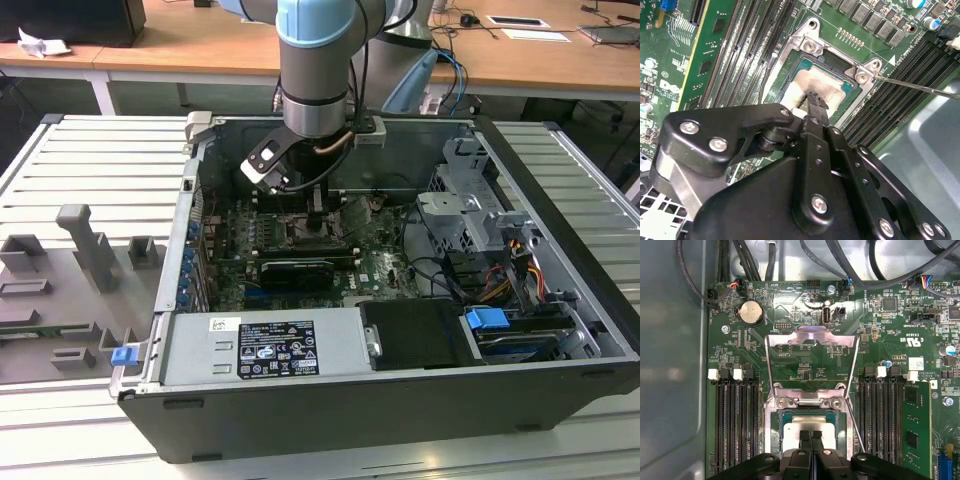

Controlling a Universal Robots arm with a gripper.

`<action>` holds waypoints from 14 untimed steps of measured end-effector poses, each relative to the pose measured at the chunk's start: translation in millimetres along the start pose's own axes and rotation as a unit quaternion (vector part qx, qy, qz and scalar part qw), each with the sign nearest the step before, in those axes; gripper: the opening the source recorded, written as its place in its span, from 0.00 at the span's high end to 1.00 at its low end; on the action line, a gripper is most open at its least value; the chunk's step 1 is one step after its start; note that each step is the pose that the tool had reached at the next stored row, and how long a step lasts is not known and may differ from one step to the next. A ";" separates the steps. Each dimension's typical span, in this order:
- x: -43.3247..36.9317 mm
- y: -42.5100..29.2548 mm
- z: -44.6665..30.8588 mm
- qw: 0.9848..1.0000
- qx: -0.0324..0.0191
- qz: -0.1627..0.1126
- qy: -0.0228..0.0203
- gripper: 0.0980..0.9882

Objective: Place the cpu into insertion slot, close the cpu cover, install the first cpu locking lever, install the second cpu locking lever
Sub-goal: 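Place the cpu into insertion slot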

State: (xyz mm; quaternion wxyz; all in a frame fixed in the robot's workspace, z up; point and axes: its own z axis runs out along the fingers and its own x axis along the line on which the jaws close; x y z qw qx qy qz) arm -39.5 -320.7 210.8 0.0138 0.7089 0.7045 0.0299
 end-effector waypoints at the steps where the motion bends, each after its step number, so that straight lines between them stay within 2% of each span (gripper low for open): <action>1: 0.0 0.0 -0.1 1.000 0.000 0.000 0.000 0.99; 14: 0.1 0.1 -2.3 1.000 0.000 0.000 0.000 0.99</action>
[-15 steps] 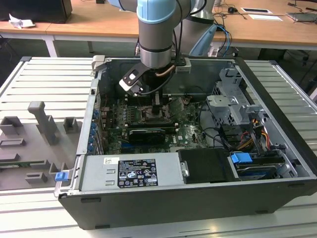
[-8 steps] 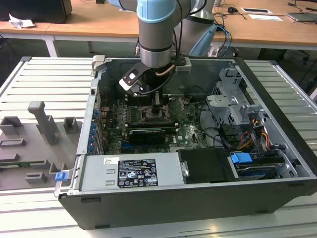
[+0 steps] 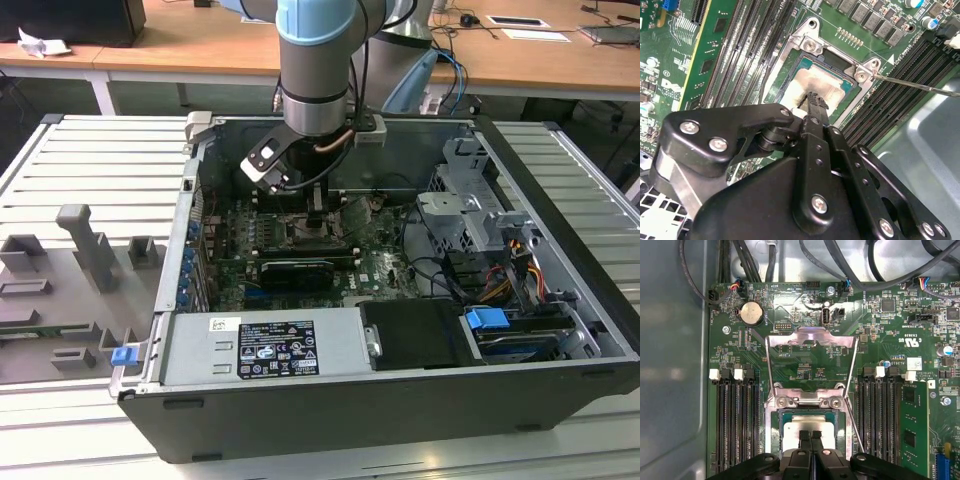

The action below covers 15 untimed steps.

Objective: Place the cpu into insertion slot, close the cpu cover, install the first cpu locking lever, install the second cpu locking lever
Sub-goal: 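Place the cpu into insertion slot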

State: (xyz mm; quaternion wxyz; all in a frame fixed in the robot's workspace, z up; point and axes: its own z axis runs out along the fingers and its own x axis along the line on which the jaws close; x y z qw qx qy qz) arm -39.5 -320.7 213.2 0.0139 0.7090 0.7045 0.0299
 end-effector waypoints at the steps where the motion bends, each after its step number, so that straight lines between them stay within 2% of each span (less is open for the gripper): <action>1: 0.0 0.0 -0.1 1.000 0.000 0.000 0.000 0.99; 15: 0.0 0.1 -2.3 1.000 0.000 0.000 0.000 0.99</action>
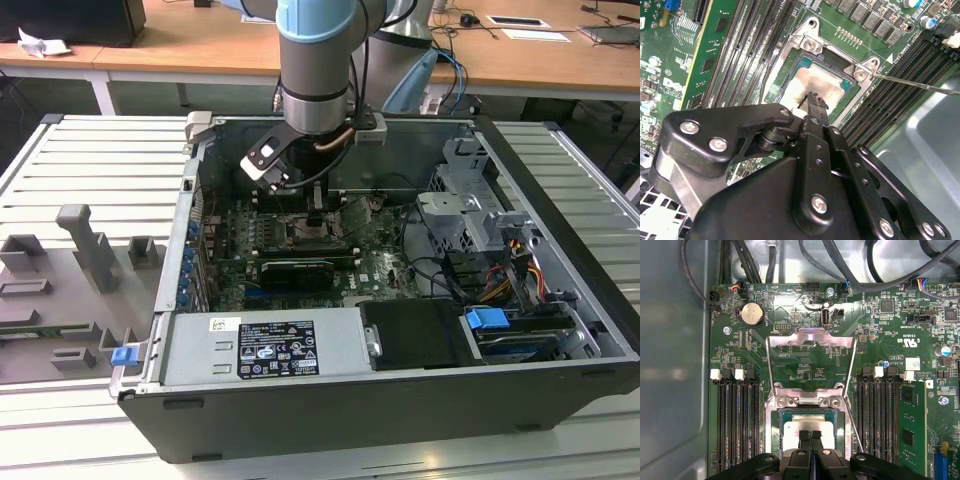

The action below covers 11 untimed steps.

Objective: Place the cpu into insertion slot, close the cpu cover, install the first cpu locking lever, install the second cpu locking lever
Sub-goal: 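Place the cpu into insertion slot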

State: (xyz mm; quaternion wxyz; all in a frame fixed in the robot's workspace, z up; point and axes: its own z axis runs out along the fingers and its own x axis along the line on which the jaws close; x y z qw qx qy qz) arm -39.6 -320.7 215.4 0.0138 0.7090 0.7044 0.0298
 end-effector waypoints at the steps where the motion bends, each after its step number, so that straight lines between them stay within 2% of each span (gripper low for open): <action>1: 0.0 0.0 -0.2 1.000 0.000 0.000 0.000 0.99; 11: 0.1 0.2 -3.2 1.000 0.000 0.001 0.000 0.99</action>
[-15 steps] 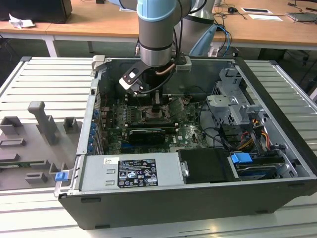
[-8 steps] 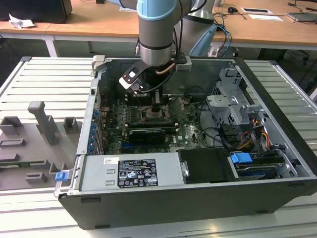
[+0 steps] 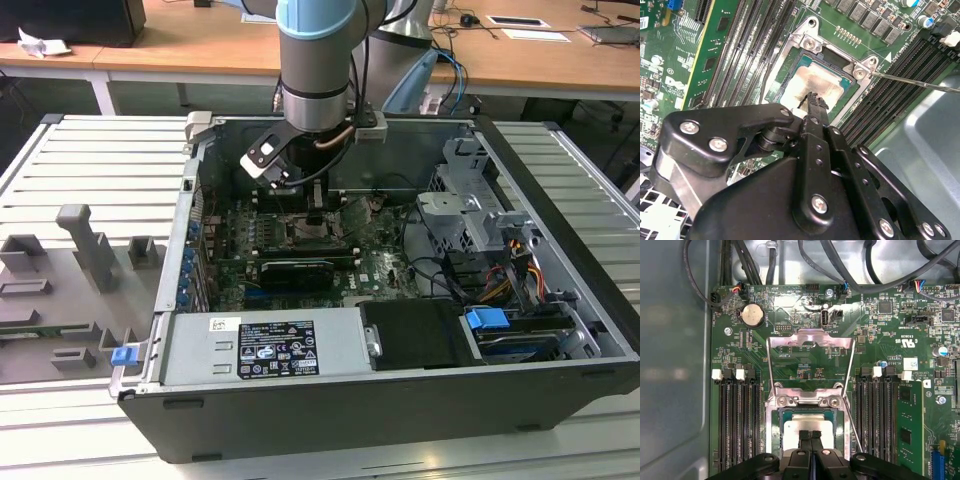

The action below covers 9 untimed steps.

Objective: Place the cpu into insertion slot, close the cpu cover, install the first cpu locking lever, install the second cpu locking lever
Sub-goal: 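Place the cpu into insertion slot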

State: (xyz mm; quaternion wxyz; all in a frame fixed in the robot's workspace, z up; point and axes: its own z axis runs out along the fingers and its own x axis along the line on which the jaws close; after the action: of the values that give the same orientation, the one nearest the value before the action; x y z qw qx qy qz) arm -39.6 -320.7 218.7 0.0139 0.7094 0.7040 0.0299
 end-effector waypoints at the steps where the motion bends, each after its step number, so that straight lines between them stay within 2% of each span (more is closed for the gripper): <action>1: 0.0 0.0 -0.3 1.000 0.000 0.000 0.000 0.99; 9: 0.1 0.2 -3.9 1.000 0.000 0.000 0.000 0.99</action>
State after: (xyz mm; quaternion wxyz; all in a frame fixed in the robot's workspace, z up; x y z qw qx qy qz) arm -39.6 -320.7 222.6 0.0139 0.7095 0.7039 0.0299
